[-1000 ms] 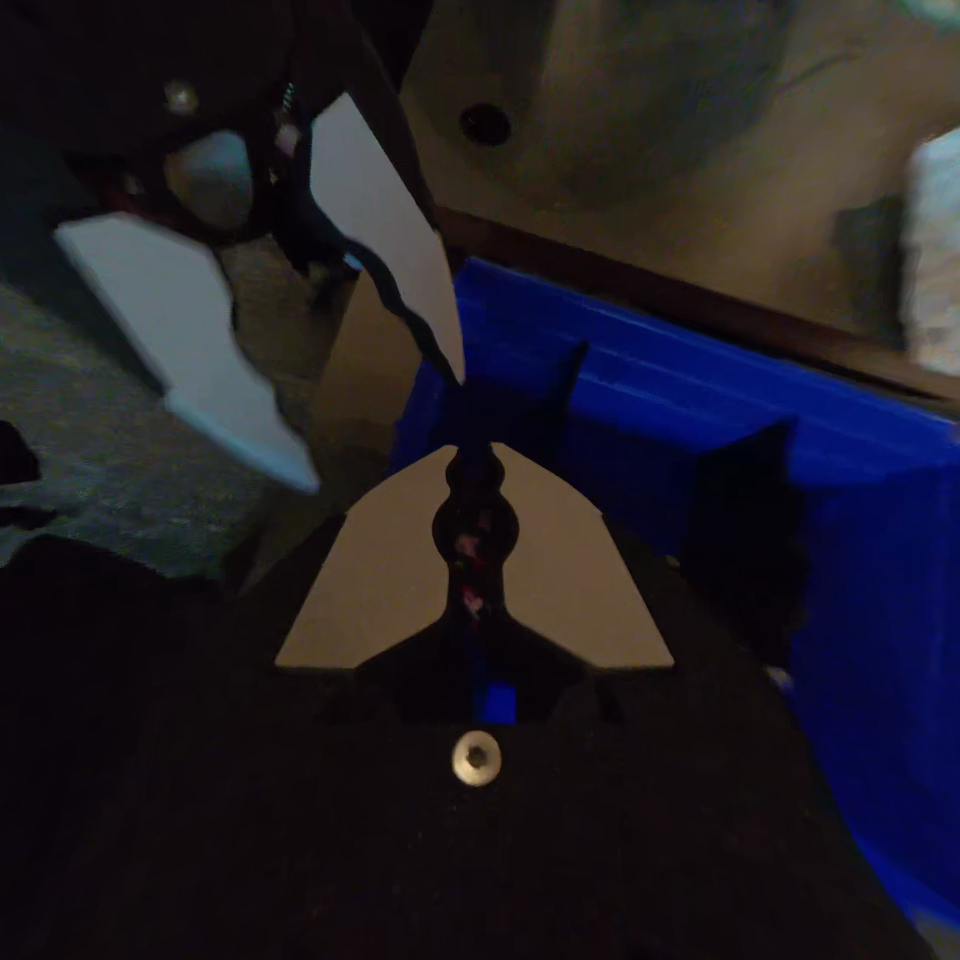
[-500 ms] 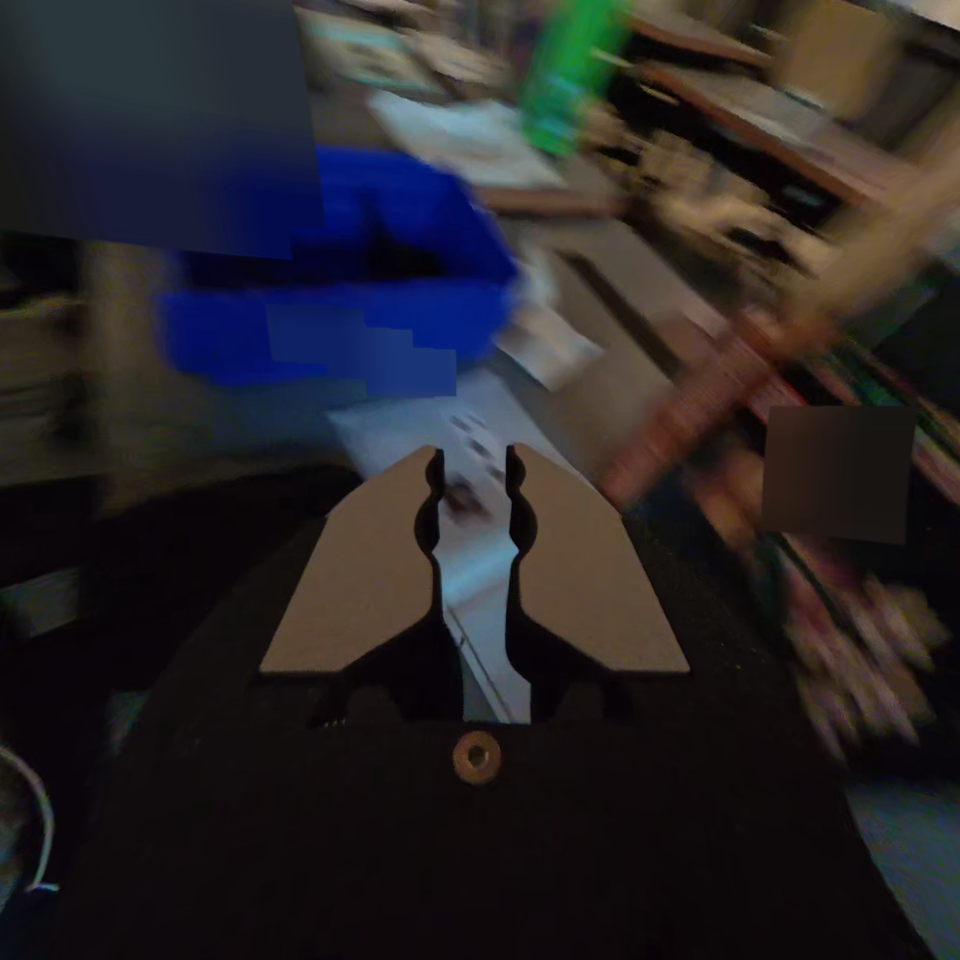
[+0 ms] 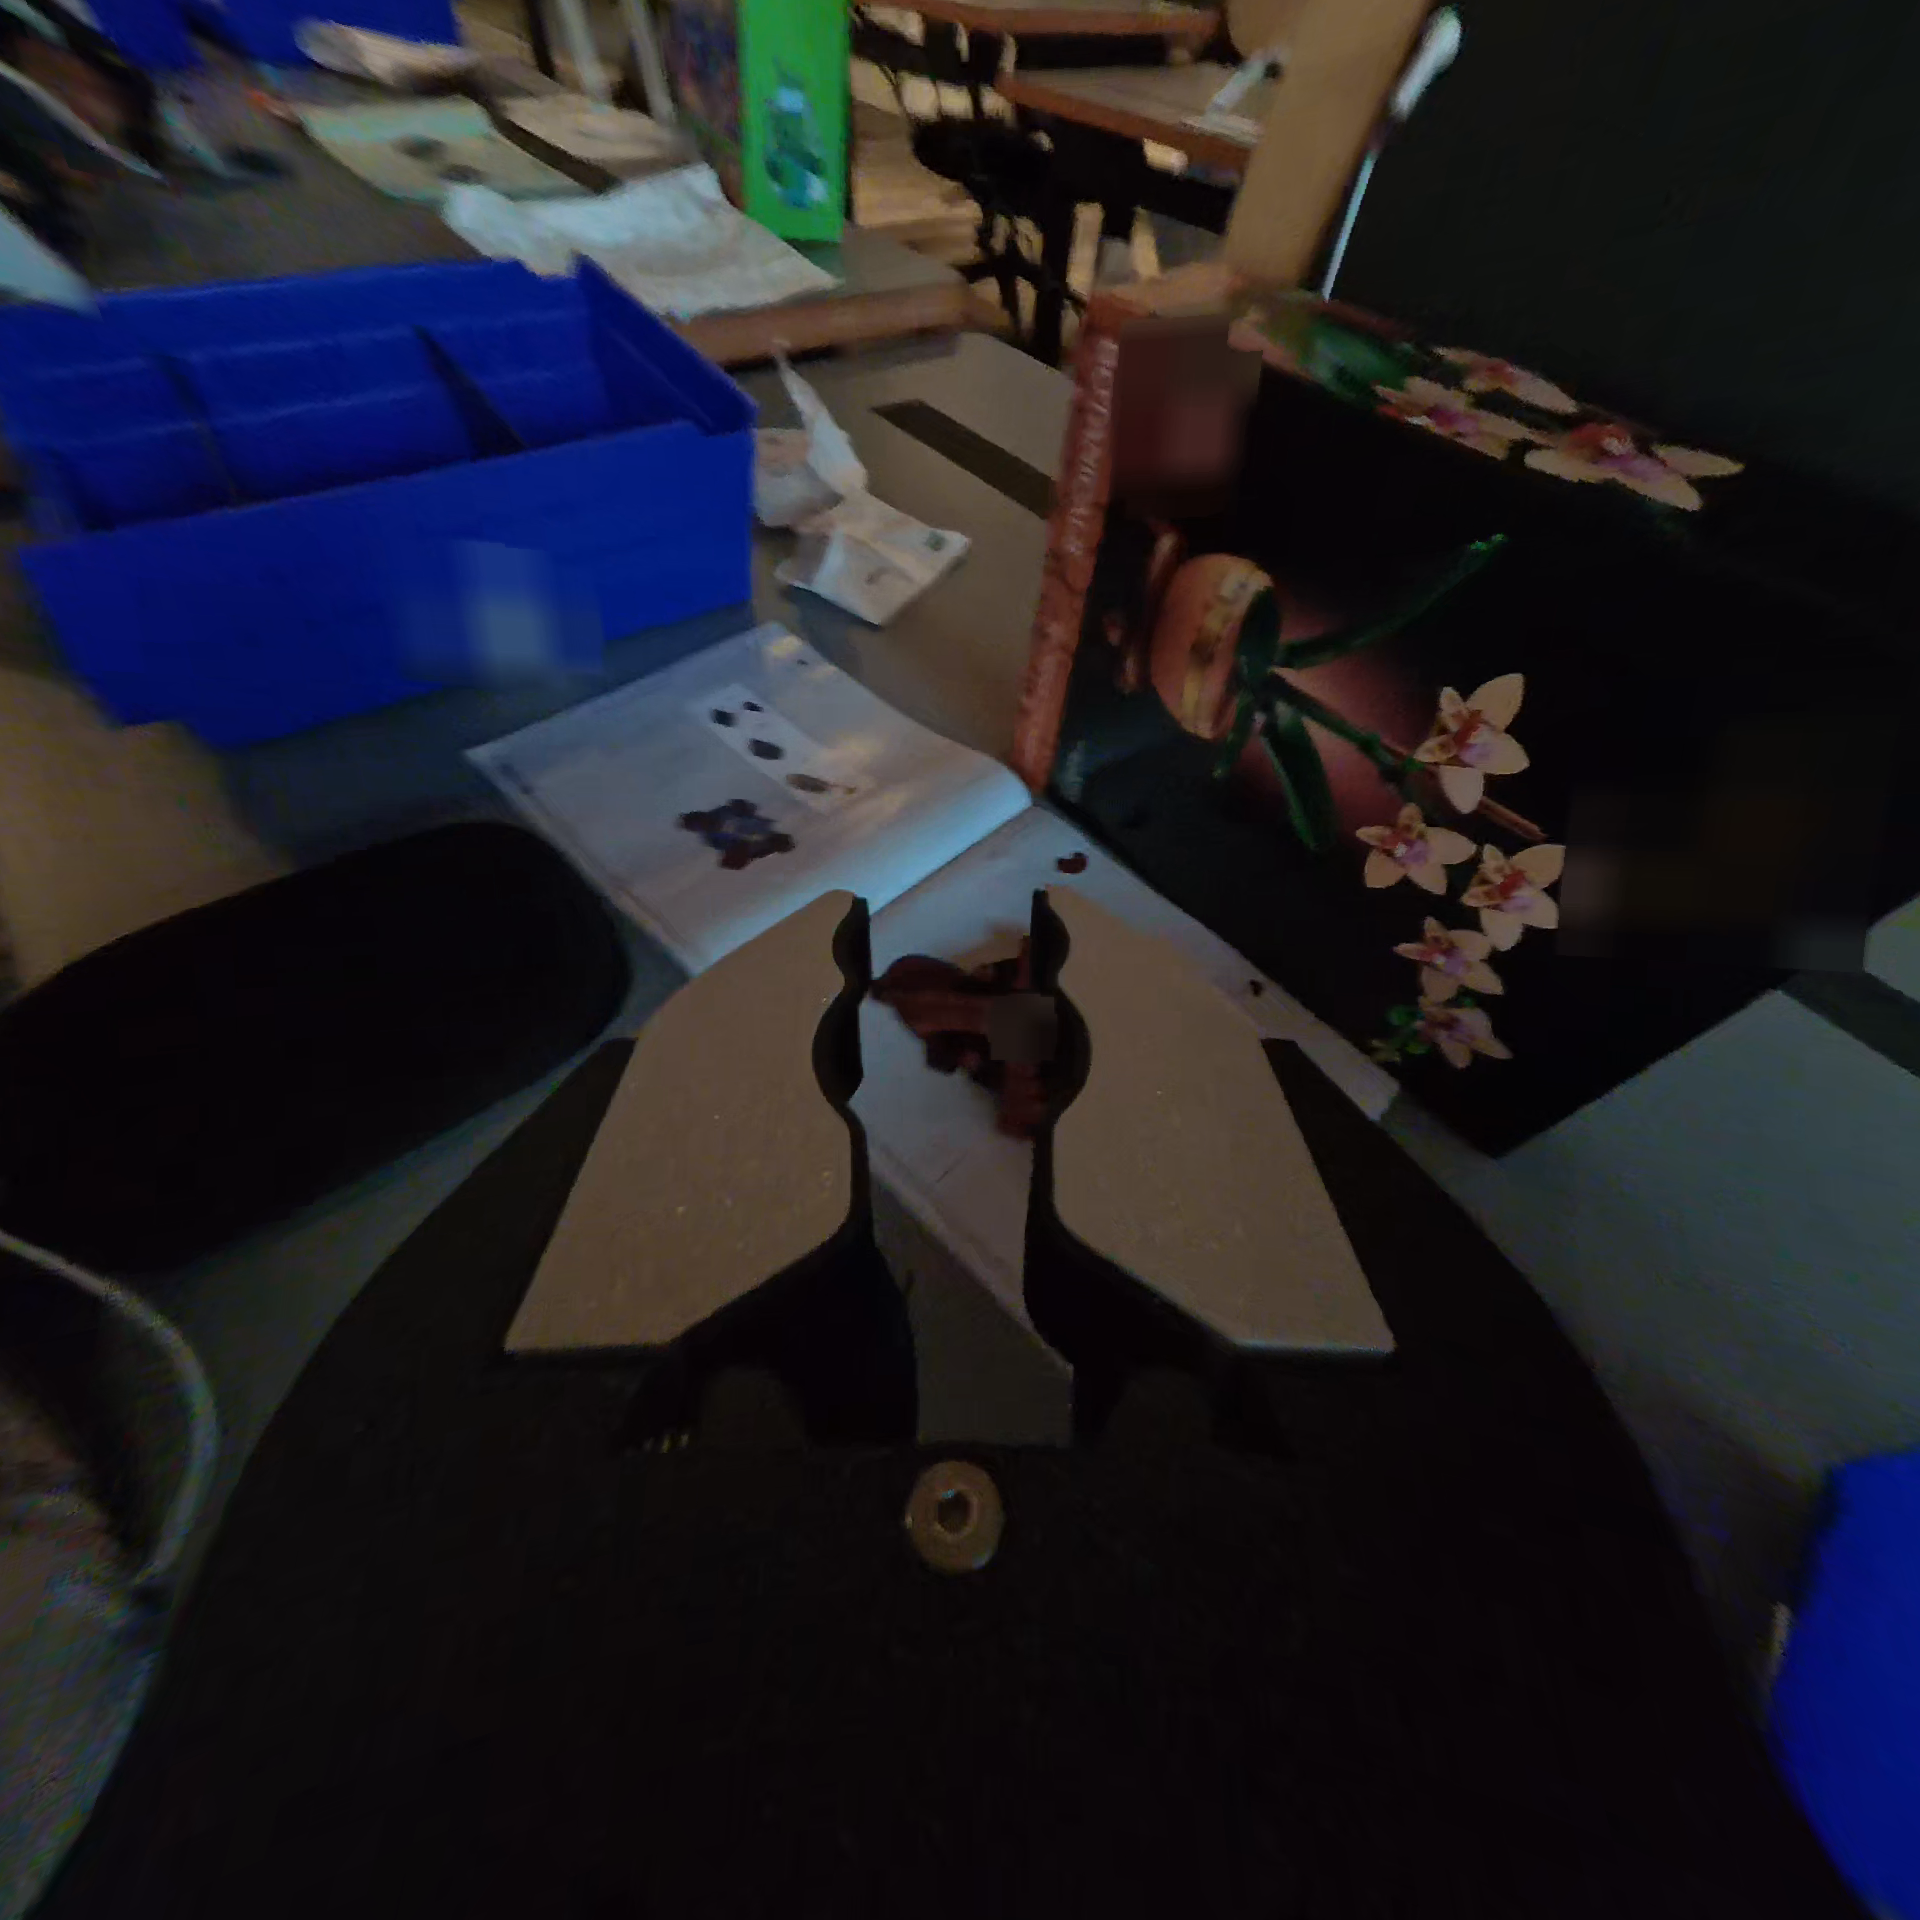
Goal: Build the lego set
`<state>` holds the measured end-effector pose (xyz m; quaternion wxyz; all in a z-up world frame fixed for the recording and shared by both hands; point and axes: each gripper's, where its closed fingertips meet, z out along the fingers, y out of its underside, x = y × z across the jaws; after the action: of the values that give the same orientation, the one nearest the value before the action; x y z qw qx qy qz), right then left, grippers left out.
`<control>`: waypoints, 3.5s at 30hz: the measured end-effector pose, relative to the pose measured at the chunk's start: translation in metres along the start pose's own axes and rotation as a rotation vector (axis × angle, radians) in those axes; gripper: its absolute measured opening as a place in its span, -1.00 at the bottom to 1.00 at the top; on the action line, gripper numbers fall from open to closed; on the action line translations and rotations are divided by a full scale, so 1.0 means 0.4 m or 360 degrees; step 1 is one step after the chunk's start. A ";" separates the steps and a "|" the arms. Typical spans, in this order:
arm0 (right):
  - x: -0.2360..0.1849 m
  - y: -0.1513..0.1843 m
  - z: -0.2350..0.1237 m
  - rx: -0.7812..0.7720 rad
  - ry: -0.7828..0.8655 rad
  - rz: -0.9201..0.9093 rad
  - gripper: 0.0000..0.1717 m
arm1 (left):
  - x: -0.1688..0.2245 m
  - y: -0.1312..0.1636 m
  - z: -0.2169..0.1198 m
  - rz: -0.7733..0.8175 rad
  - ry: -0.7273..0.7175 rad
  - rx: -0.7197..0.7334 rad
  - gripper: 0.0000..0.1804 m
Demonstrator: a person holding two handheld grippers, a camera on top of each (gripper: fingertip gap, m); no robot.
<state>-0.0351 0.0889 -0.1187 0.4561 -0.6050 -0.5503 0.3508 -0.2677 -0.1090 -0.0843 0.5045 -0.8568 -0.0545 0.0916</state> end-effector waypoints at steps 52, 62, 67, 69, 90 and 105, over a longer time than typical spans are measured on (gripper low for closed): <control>0.145 0.166 0.152 -0.0457 0.0398 -0.0216 -0.58 | 0.019 0.315 0.054 -0.0309 0.0367 -0.0546 -0.62; 0.106 0.106 0.100 -0.0287 0.0362 -0.0244 -0.59 | 0.003 0.336 0.065 -0.0084 0.0047 -0.0543 -0.75; 0.078 0.056 0.036 -0.0174 0.0380 -0.0306 -0.60 | -0.055 0.345 0.044 0.0099 -0.0309 -0.0454 -0.93; 0.066 0.040 0.016 -0.0135 0.0381 -0.0338 -0.60 | -0.068 0.353 0.030 0.0050 -0.0363 -0.0386 -0.93; -0.554 -0.141 0.407 0.0080 -0.1737 -0.1640 -0.61 | -0.082 0.505 -0.247 0.0496 0.0375 -0.0211 -0.94; -0.597 -0.018 0.438 -0.0204 -0.2010 -0.2267 -0.76 | -0.167 0.536 -0.274 0.0646 0.0621 -0.0323 -0.82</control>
<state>-0.2351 -0.1175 -0.1897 0.1472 0.1495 -0.9523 0.2215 -0.3094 -0.3189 -0.2132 0.3887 -0.8976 0.2071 0.0184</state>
